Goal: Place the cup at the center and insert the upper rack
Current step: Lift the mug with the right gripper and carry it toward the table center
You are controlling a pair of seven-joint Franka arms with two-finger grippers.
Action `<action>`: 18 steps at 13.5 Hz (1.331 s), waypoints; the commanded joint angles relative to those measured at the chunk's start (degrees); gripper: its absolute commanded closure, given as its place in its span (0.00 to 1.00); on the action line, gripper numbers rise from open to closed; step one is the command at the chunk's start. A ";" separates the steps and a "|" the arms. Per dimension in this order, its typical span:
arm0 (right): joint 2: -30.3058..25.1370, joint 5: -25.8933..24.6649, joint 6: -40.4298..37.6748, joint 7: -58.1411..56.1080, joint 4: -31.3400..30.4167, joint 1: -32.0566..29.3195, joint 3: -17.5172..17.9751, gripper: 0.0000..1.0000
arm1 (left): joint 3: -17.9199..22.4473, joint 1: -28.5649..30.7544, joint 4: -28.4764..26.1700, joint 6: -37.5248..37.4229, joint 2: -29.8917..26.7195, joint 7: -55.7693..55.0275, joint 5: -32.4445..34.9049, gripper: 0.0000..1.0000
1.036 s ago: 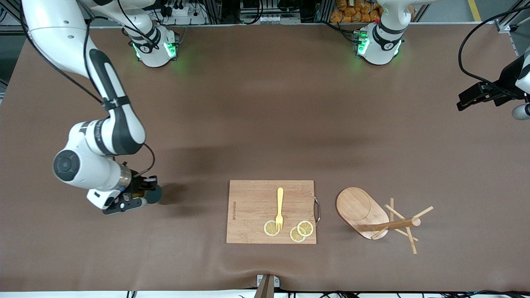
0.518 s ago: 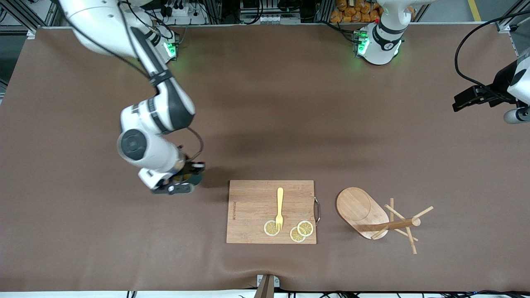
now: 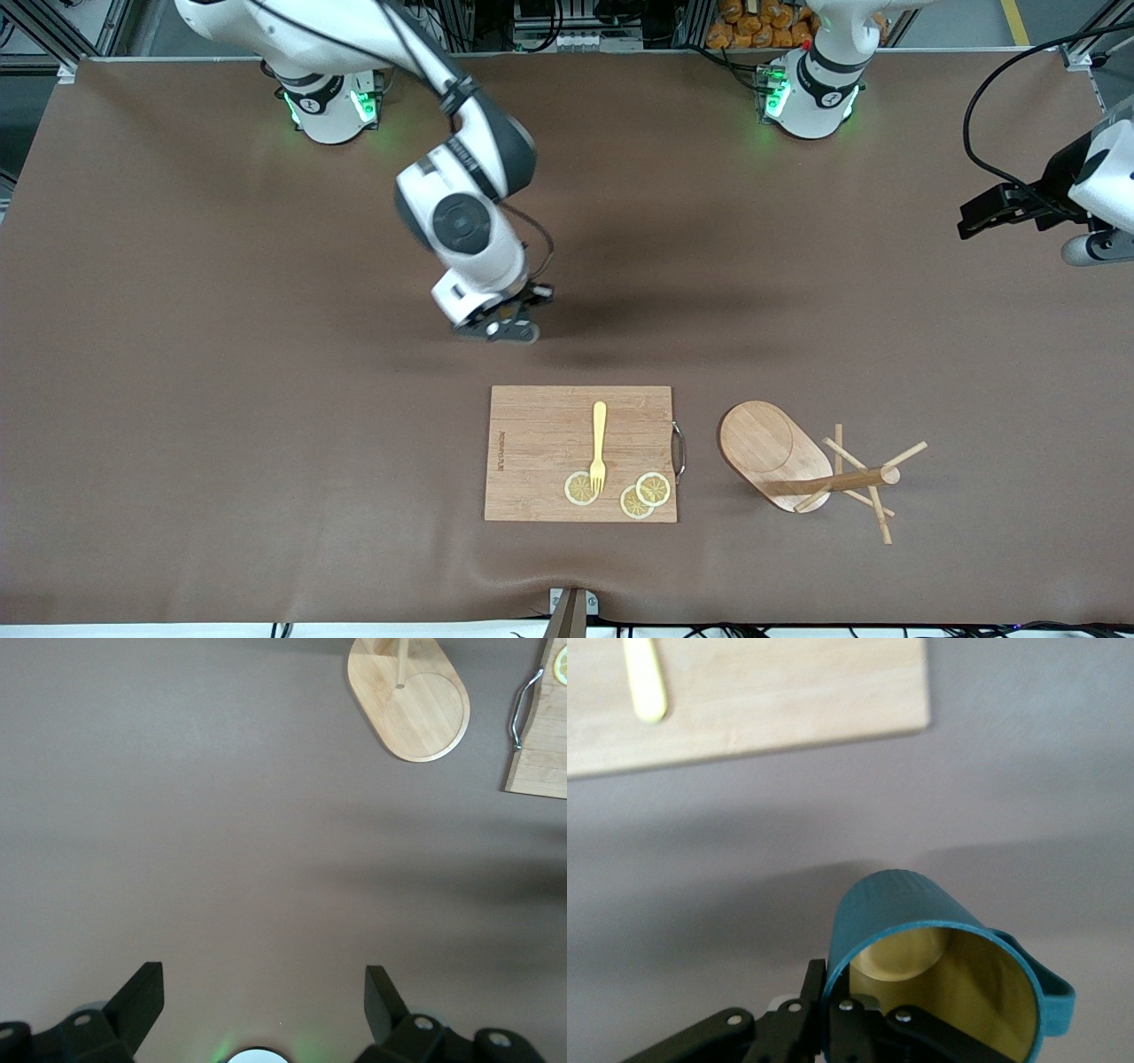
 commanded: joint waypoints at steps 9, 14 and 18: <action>2.78 -0.22 5.84 12.33 -0.64 15.69 -0.75 1.00 | -0.01 2.65 0.18 -0.70 -0.55 3.45 -0.58 0.00; 5.60 -0.57 9.03 20.44 -0.55 17.98 -0.84 1.00 | -0.01 2.65 0.09 -0.78 0.07 3.71 -0.66 0.00; 5.60 -0.58 9.03 20.89 -0.55 17.99 -0.84 1.00 | -0.01 2.65 -0.17 -0.78 0.15 4.07 -0.66 0.00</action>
